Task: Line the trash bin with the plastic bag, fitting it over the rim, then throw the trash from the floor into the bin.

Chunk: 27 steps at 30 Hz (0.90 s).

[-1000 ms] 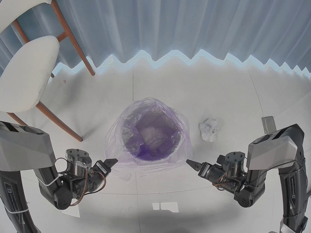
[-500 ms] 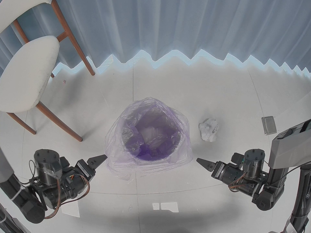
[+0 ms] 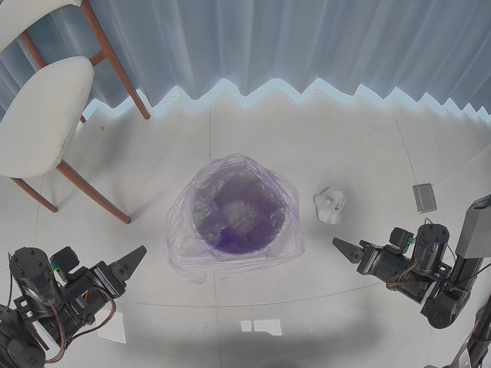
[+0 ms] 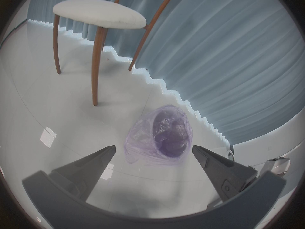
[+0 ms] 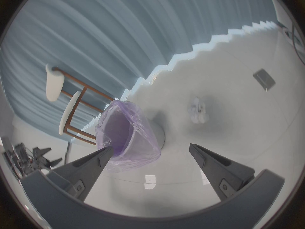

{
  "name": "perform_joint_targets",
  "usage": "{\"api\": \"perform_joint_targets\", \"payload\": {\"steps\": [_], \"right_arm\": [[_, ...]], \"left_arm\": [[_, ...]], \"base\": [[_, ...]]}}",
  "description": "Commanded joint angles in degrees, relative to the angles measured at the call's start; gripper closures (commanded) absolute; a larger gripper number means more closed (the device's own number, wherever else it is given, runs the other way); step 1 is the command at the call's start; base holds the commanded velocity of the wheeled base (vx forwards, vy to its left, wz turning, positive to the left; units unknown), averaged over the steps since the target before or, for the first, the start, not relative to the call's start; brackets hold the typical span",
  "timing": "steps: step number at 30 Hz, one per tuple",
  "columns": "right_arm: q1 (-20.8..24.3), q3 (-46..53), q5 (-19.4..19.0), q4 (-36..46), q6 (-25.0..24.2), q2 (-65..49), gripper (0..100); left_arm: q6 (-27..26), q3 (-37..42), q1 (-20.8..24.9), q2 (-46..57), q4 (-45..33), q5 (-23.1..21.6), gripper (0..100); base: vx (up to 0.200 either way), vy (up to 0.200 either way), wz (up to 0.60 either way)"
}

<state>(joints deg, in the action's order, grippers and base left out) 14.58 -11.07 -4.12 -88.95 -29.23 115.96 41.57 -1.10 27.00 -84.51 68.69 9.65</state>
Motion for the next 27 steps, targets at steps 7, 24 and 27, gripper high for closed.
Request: {"api": "perform_joint_targets", "payload": {"steps": [7, 24, 27], "right_arm": [[-0.8, -8.6, -6.0, -1.0, 16.6, 2.2, 0], [-1.0, -31.5, -23.2, -0.7, 38.7, 14.6, 0], [0.2, -33.8, -25.3, 0.1, 41.4, 17.5, 0]], "left_arm": [[-0.1, 1.1, -0.1, 5.5, -5.5, 7.1, 0], [-0.2, 1.1, -3.6, 8.7, -10.7, 9.4, 0], [-0.2, 1.1, -3.5, 8.6, -11.8, 9.4, 0]], "base": [[0.000, 0.000, 0.00], [0.000, 0.000, 0.00], [0.000, 0.000, 0.00]]}}
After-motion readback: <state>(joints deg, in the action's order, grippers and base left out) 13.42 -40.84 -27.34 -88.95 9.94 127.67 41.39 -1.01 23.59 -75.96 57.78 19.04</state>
